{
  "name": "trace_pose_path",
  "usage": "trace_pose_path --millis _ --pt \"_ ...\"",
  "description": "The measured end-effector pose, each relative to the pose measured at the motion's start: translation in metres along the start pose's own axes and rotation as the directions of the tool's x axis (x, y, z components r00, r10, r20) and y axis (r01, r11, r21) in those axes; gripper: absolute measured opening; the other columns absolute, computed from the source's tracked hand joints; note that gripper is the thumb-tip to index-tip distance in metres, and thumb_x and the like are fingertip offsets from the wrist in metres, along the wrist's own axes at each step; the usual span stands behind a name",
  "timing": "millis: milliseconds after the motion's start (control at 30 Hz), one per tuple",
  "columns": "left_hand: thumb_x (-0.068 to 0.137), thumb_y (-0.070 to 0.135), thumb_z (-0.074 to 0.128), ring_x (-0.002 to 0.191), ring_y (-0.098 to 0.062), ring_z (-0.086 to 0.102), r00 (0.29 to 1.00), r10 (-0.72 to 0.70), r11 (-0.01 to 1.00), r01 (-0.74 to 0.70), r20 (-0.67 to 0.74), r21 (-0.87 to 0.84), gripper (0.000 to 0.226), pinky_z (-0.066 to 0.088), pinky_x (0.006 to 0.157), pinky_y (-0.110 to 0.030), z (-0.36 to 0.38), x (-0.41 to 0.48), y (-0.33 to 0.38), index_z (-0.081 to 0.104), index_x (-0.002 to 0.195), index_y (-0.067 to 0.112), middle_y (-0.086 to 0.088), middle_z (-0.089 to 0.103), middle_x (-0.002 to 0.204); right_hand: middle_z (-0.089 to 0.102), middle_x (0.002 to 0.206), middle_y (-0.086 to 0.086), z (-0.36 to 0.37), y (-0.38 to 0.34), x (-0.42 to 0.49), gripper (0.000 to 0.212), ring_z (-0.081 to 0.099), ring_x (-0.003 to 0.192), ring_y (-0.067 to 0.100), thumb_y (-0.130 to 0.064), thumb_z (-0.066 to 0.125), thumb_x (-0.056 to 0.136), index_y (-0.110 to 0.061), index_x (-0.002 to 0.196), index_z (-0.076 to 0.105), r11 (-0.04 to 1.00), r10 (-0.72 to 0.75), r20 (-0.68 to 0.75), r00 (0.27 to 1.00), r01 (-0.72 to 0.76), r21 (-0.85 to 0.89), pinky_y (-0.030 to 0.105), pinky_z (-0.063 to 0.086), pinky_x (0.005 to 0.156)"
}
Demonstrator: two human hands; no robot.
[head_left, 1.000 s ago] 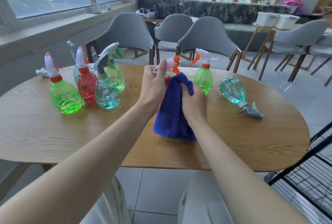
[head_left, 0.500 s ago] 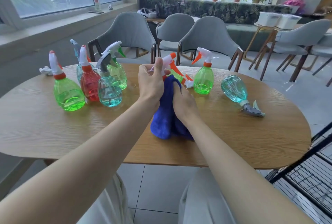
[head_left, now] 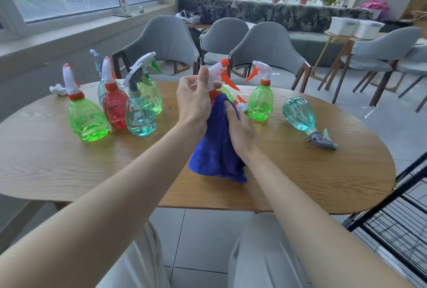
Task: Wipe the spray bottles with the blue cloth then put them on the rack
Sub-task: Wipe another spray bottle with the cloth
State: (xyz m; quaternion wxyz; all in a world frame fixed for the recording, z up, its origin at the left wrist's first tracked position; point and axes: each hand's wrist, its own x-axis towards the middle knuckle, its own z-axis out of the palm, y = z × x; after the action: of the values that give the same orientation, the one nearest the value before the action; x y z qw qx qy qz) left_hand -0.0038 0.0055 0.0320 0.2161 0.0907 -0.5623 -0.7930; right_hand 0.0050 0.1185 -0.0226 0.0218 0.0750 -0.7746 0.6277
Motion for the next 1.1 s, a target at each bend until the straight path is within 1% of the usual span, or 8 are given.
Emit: trace_pose_path --millis 133,267,433,633,767,833,967,1100 --pt "0.108 0.044 0.058 0.076 -0.020 0.074 0.999 -0.018 0.999 0.016 -0.048 -0.046 0.034 0.064 0.077 -0.031 -0.002 0.005 0.005 0.054 0.110 0.011 -0.007 0.079 0.088 0.065 0.124 -0.009 -0.006 0.006 -0.008 0.043 0.059 0.115 0.011 -0.058 0.059 0.100 -0.030 0.133 0.054 0.895 -0.310 0.076 0.948 0.318 -0.313 0.032 0.046 0.098" --pt "0.108 0.044 0.058 0.073 -0.020 0.072 0.999 -0.034 0.999 0.033 -0.038 -0.041 0.032 0.063 0.081 -0.038 -0.001 0.007 0.006 0.053 0.105 0.013 -0.002 0.078 0.080 0.077 0.105 -0.008 -0.009 0.002 -0.003 0.041 0.073 0.103 0.015 -0.061 0.073 0.090 -0.027 0.112 0.068 0.998 -0.034 0.081 0.996 0.029 0.064 0.042 0.056 0.097" --pt "0.111 0.042 0.053 0.065 -0.016 0.071 0.999 -0.045 0.992 0.041 -0.029 -0.120 0.044 0.061 0.065 -0.031 -0.004 0.008 0.005 0.056 0.120 -0.001 -0.007 0.077 0.082 0.077 0.122 0.011 -0.019 0.001 -0.012 0.048 0.074 0.114 0.026 -0.058 0.066 0.096 -0.017 0.115 0.080 0.815 0.162 0.317 0.935 -0.308 0.491 0.042 0.055 0.104" --pt "0.116 0.041 0.038 0.091 -0.022 0.078 0.999 -0.050 0.999 0.050 -0.011 -0.021 0.038 0.062 0.083 -0.039 -0.002 0.008 0.004 0.054 0.127 0.008 -0.008 0.082 0.099 0.077 0.120 0.015 -0.006 0.002 -0.009 0.065 0.073 0.115 0.034 -0.047 0.091 0.076 -0.009 0.126 0.073 0.765 0.165 0.145 0.976 -0.219 0.605 0.045 0.059 0.098" --pt "0.091 0.065 0.053 0.122 -0.027 0.067 0.990 -0.126 0.968 0.111 0.057 0.225 0.068 0.052 0.108 -0.046 -0.010 0.001 -0.010 0.054 0.136 0.015 -0.004 0.069 0.133 0.080 0.108 0.002 0.002 -0.001 -0.004 0.051 0.076 0.105 0.024 -0.040 0.093 0.077 -0.021 0.118 0.069 0.844 0.154 -0.131 0.979 -0.062 0.533 0.041 0.062 0.091" --pt "0.080 0.069 0.062 0.118 -0.026 0.071 0.981 -0.160 0.954 0.126 0.106 0.271 0.078 0.056 0.106 -0.050 -0.012 -0.005 -0.015 0.062 0.135 0.014 -0.008 0.072 0.131 0.075 0.117 -0.003 0.005 0.000 -0.005 0.061 0.072 0.110 0.017 -0.046 0.093 0.072 -0.029 0.122 0.062 0.936 0.025 -0.203 0.979 0.049 0.348 0.036 0.060 0.096" --pt "0.088 0.062 0.071 0.101 -0.025 0.077 0.969 -0.233 0.956 0.214 0.077 0.203 0.052 0.061 0.099 -0.048 -0.014 -0.004 -0.009 0.071 0.115 0.018 -0.007 0.079 0.111 0.056 0.133 -0.017 0.005 0.008 -0.008 0.065 0.054 0.124 0.000 -0.048 0.089 0.078 -0.043 0.129 0.049 0.974 -0.225 -0.133 0.965 0.220 -0.051 0.014 0.040 0.103" --pt "0.100 0.042 0.065 0.106 -0.024 0.074 0.977 -0.193 0.954 0.163 0.095 0.253 0.026 0.059 0.102 -0.048 -0.018 -0.002 -0.007 0.070 0.117 0.023 -0.005 0.076 0.114 0.068 0.119 -0.021 -0.002 0.004 0.000 0.036 0.063 0.109 -0.008 -0.047 0.081 0.088 -0.044 0.117 0.060 0.991 -0.107 -0.012 0.994 0.108 0.082 0.016 0.046 0.096"
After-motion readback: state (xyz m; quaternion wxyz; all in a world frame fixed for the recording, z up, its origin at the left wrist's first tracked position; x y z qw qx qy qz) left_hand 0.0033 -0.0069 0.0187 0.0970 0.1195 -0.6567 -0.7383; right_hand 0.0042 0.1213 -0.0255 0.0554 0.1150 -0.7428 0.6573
